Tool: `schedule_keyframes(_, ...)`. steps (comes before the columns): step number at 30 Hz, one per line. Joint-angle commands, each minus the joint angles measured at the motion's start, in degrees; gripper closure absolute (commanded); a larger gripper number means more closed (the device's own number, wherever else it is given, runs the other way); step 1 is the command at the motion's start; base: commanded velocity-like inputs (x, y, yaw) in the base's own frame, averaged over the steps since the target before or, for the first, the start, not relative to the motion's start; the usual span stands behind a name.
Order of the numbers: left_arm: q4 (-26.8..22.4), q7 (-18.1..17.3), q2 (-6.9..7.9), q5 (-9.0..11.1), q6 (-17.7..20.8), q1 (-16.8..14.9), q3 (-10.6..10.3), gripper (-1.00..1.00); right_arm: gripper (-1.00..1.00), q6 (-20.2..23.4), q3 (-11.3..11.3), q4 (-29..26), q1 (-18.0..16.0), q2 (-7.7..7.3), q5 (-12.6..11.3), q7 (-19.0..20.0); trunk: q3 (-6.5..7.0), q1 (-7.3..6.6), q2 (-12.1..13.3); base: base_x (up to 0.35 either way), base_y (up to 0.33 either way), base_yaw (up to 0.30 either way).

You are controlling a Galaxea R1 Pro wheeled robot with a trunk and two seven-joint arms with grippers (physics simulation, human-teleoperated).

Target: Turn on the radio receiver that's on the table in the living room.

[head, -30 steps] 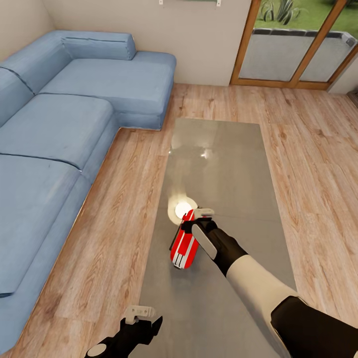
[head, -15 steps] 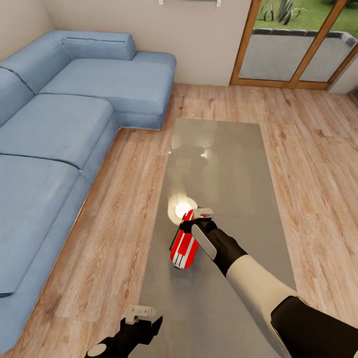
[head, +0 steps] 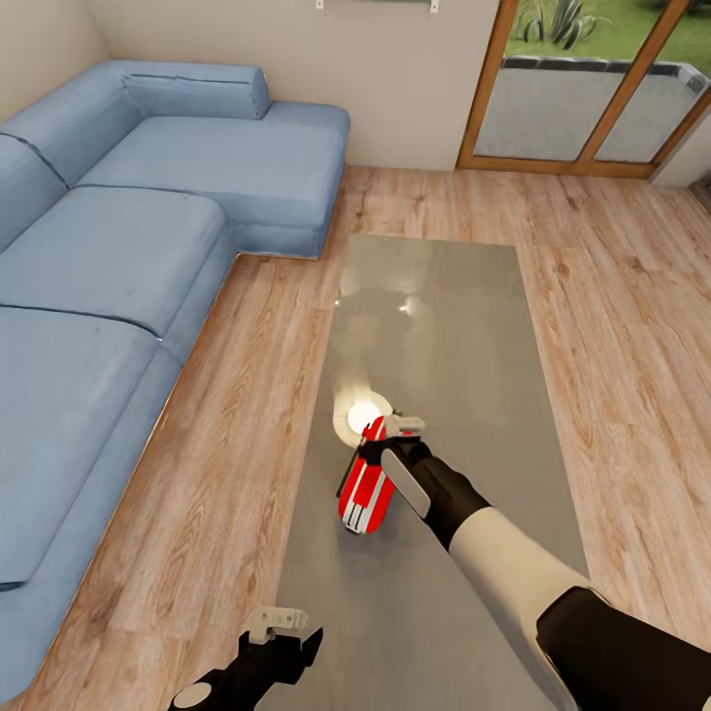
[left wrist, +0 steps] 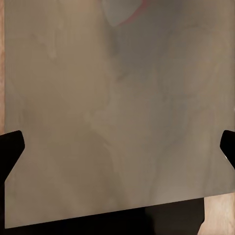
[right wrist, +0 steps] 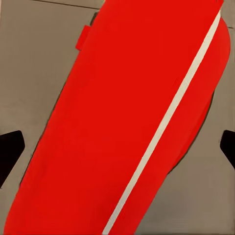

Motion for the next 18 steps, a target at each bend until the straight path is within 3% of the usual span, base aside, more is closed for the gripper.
schedule_keyframes(1,0.0,0.0,0.0,0.0,0.0,0.0,0.0,-1.0,-1.0,-0.1,0.0,0.1,0.0,0.0,0.0,0.0,0.0,0.0,0.0,0.0,0.0,0.0)
schedule_keyframes(18,0.0,0.0,0.0,0.0,0.0,0.0,0.0,-1.0,-1.0,-0.8,0.0,1.2,0.0,0.0,0.0,0.0,0.0,0.0,0.0,0.0,0.0,0.0)
